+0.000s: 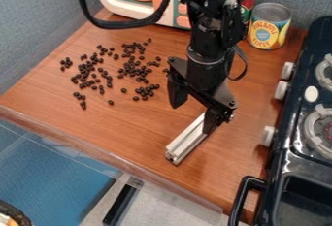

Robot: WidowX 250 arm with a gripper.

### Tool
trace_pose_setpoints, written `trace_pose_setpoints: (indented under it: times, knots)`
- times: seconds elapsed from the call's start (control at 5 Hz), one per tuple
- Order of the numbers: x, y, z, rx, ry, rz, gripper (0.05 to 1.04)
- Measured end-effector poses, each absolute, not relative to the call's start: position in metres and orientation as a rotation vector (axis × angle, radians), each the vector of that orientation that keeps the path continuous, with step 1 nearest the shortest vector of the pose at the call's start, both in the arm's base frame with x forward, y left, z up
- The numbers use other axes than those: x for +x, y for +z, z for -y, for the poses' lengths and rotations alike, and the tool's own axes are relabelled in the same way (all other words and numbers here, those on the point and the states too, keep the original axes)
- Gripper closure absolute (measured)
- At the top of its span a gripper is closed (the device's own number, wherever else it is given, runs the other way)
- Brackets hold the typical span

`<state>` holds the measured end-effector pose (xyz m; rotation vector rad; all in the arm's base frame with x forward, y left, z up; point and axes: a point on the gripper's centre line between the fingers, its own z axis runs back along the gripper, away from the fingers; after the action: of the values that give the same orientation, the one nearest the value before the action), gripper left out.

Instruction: Sweep into pile

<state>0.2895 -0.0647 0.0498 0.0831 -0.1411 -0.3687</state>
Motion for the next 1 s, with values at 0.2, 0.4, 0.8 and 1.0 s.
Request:
trace_pose_setpoints:
  times: [0.2,0.4,0.8,1.0]
  knots:
    - [0.288,0.041,0.064,0.084,-0.363,0.112,0.083]
    - [0.286,0.028,0.06,0.095,-0.352,0.075,0.083]
    - [0.292,0.015,0.044,0.086,-0.318,0.057,0.429]
    - [0.293,0.015,0.04,0.092,-0.317,0.056,0.691]
